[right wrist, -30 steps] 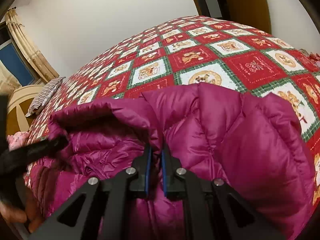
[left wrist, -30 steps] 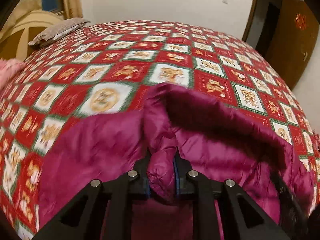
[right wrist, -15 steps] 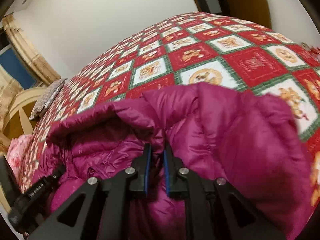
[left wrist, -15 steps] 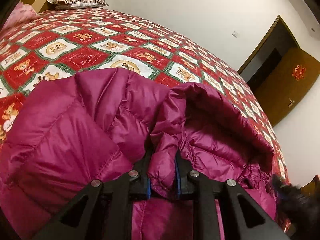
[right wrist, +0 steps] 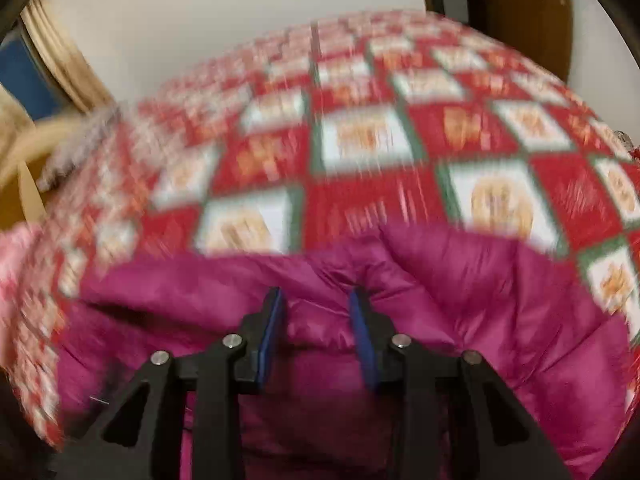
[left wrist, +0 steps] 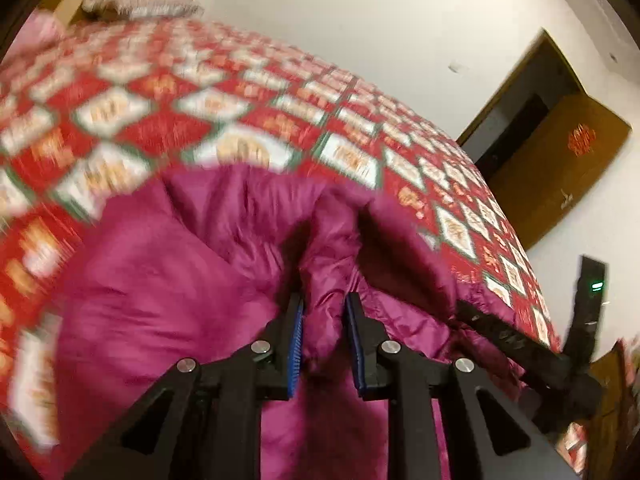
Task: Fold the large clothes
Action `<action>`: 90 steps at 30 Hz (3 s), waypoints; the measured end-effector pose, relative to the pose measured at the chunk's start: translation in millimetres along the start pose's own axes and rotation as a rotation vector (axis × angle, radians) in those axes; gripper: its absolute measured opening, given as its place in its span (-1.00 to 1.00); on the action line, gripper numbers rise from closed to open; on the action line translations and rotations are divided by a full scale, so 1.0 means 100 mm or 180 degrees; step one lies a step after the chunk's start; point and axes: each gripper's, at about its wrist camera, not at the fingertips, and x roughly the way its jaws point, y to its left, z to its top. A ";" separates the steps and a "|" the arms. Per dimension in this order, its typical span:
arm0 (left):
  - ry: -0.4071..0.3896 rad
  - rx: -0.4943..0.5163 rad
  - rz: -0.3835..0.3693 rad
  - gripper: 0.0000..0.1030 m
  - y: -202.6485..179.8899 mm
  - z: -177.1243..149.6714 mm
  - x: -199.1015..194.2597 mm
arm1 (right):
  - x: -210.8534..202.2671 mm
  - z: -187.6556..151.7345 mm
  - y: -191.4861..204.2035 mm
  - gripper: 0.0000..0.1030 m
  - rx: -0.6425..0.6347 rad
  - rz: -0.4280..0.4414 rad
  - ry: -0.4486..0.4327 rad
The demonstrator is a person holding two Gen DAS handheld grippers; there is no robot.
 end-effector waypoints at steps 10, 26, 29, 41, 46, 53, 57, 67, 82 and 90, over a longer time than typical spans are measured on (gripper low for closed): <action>-0.0341 0.0434 0.0117 0.51 -0.56 0.86 -0.03 | -0.04 -0.14 0.14 -0.31 -0.0347 -0.0199 -0.0088; 0.0159 0.0539 0.0850 0.57 -0.07 0.12 0.73 | -0.18 -0.12 0.00 -0.31 -0.0157 -0.0017 -0.0242; 0.0146 0.0484 0.0780 0.58 -0.04 0.12 0.72 | -0.28 -0.10 -0.12 -0.31 -0.0096 -0.0248 -0.0266; 0.0208 0.0538 0.0854 0.68 -0.10 0.15 0.81 | -0.11 -0.13 -0.19 -0.39 -0.0249 -0.0296 -0.0210; 0.0231 0.0315 0.0264 0.68 0.05 0.30 0.37 | -0.41 -0.14 -0.18 -0.36 -0.0206 -0.0228 -0.0230; -0.0212 0.0499 -0.0286 0.68 0.14 0.42 -1.22 | -2.27 -0.61 -0.29 0.12 -0.0222 0.0043 -0.1128; -0.0243 0.0908 -0.0440 0.68 0.13 0.15 -2.07 | -3.23 -1.12 -0.48 0.35 -0.0248 -0.0051 -0.1342; 0.0230 0.1181 -0.0439 0.68 0.55 -1.14 -2.81 | -4.16 -2.49 -0.81 0.64 -0.0396 -0.0325 -0.0950; 0.0788 0.0843 -0.0407 0.68 0.81 -2.28 -2.60 | -3.05 -3.54 -1.04 0.65 0.0091 -0.0229 0.0013; 0.0852 0.0815 -0.0541 0.68 0.84 -2.35 -2.66 | -2.80 -3.75 -0.98 0.66 -0.0015 -0.0089 0.0373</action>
